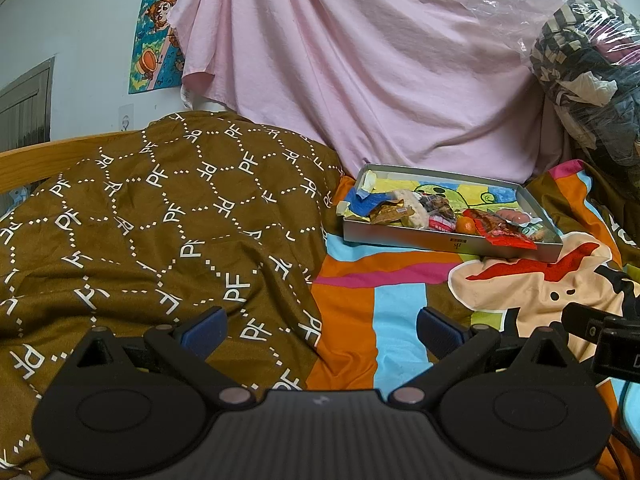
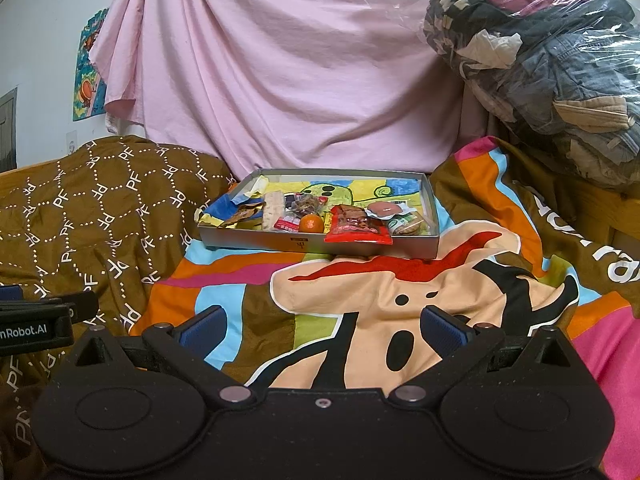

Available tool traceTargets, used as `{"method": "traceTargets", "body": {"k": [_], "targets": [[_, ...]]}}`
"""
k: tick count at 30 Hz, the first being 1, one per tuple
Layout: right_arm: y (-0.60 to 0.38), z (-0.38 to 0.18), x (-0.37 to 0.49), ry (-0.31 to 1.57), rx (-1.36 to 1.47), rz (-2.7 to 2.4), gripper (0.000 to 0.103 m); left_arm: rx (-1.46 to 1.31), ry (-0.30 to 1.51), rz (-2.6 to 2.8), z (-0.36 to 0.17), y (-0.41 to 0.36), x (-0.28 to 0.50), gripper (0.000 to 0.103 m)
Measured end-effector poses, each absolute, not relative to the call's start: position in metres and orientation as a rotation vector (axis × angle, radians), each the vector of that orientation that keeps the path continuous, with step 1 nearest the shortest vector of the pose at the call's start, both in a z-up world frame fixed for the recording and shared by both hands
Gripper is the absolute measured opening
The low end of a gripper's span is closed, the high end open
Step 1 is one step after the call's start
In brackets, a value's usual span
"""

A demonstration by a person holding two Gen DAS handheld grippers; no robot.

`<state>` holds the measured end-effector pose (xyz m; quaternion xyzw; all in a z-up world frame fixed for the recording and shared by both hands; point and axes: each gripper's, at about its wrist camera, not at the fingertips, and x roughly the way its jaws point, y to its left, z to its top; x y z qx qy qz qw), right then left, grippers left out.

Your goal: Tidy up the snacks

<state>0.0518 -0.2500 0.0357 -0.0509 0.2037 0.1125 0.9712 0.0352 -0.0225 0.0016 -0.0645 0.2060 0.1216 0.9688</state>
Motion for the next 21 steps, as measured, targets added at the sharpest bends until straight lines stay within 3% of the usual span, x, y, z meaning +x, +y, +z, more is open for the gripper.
{"method": "traceTargets", "body": {"k": [21], "targets": [[-0.2491,0.0354,0.0516,0.412,-0.106,0.228,0.102,-0.125,0.488,0.277,0.0022,-0.0269,0.0371,0.103]]}}
